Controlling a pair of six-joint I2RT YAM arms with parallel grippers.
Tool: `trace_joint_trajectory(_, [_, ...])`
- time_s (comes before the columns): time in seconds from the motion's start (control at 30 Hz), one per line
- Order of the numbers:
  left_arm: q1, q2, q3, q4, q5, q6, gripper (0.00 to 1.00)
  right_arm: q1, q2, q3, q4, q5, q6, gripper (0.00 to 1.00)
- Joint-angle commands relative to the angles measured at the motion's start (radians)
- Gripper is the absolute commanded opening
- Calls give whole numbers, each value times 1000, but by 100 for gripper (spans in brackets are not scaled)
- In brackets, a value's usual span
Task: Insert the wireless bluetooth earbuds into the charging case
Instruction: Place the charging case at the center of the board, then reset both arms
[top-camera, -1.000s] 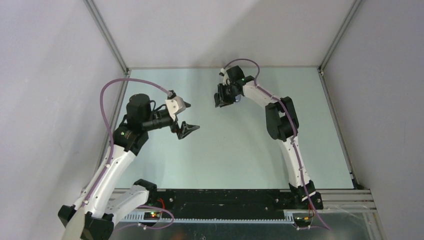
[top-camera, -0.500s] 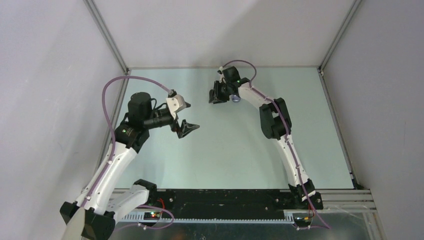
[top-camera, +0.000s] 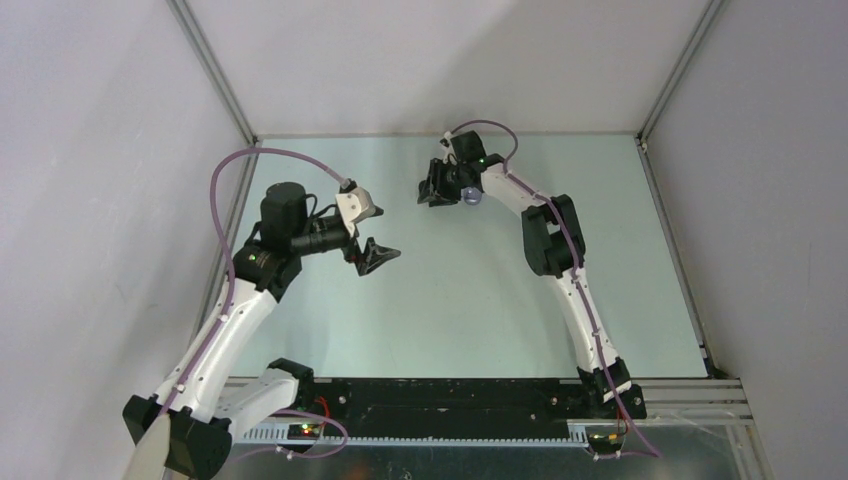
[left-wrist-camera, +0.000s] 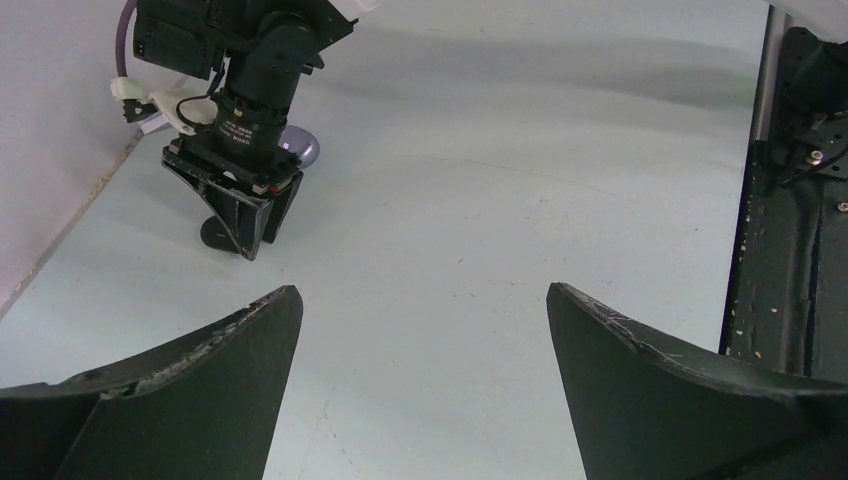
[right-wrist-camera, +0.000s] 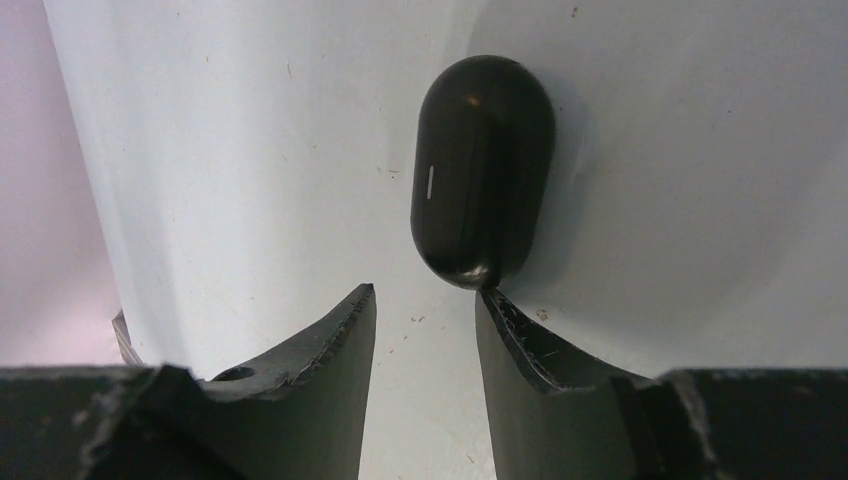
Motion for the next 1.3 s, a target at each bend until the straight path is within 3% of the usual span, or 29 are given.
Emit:
trace_joint_trajectory(0.0, [8,-11,25,6,23,-9,99,-3,-16,-4,-3,-24,11,46])
trace_joint_trajectory(0.17, [8,-23,20,4,17,-4,99,4,-86,-69,-1,-36,2,46])
trace_joint_trajectory(0.33, [7,-39,31,-17,-39,6,100,14,-268,-209,-22,-22,-79,48])
trace_joint_trajectory(0.43, [8,-65,48,-51,-84,24,100,36,-433,-282,-78,30,-224,61])
trace_joint_trajectory(0.53, [9,-96,66,-75,-175,24,99,50,-594,-413,-126,127,-394,96])
trace_joint_trajectory(0.57, [10,-103,75,-77,-196,19,99,46,-683,-474,-134,139,-418,98])
trace_joint_trajectory(0.73, [11,-163,107,-90,-490,-90,99,-16,-1017,-668,-190,199,-562,99])
trace_joint_trajectory(0.83, [11,-186,104,-76,-804,-136,99,-74,-1252,-786,-209,175,-634,99])
trace_joint_trajectory(0.93, [11,-245,24,-2,-1048,-138,99,-96,-1480,-900,-176,294,-660,99])
trace_joint_trajectory(1.03, [12,-317,-29,16,-1090,-153,99,-98,-1663,-999,-84,432,-659,99])
trace_joint_trajectory(1.27, [12,-565,-182,-33,-898,-183,99,-101,-2134,-1295,89,479,-675,99])
